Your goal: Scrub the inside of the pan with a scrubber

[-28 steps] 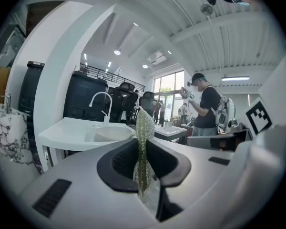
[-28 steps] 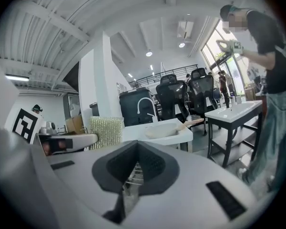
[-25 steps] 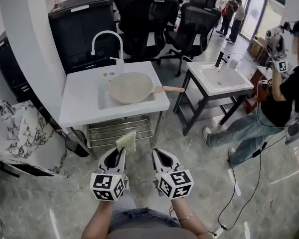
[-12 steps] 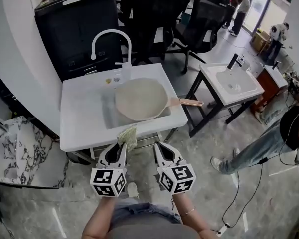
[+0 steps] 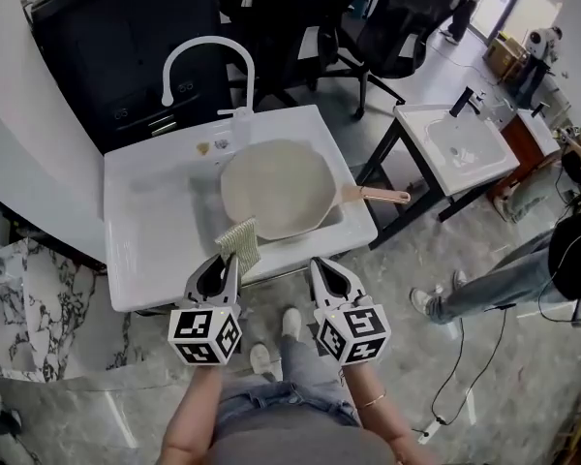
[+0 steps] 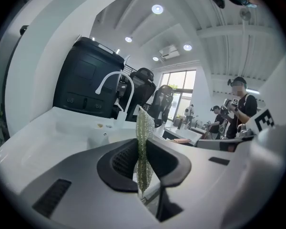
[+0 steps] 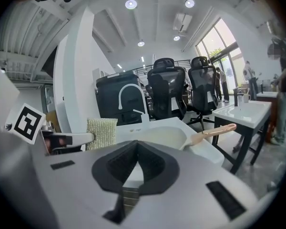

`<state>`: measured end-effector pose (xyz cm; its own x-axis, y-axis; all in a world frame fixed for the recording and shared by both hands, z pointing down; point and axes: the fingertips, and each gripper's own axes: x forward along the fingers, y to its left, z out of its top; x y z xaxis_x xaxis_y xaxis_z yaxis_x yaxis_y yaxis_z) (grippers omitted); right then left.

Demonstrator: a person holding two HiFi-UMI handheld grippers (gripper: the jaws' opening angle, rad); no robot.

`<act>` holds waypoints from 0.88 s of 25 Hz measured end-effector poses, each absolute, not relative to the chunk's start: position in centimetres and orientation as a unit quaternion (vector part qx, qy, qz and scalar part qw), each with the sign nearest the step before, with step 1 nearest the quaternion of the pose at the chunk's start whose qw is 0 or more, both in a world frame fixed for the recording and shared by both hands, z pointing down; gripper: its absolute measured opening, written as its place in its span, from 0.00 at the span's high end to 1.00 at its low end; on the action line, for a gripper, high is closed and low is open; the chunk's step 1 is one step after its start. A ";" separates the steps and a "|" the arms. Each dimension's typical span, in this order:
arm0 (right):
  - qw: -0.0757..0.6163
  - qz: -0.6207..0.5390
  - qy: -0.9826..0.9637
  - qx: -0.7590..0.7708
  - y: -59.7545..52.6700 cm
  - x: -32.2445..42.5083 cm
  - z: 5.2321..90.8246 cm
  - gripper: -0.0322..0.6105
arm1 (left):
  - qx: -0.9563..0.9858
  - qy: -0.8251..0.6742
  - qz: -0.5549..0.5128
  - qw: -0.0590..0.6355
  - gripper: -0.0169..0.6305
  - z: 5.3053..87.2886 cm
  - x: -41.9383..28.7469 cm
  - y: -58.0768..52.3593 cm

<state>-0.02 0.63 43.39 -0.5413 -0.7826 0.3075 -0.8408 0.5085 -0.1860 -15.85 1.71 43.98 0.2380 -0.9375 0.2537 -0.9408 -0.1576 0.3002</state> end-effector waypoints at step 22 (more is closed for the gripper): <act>0.090 0.185 -0.842 0.498 -14.5 6.1 44.7 0.94 | 0.748 -0.600 0.073 0.276 0.87 48.6 -6.8 -13.9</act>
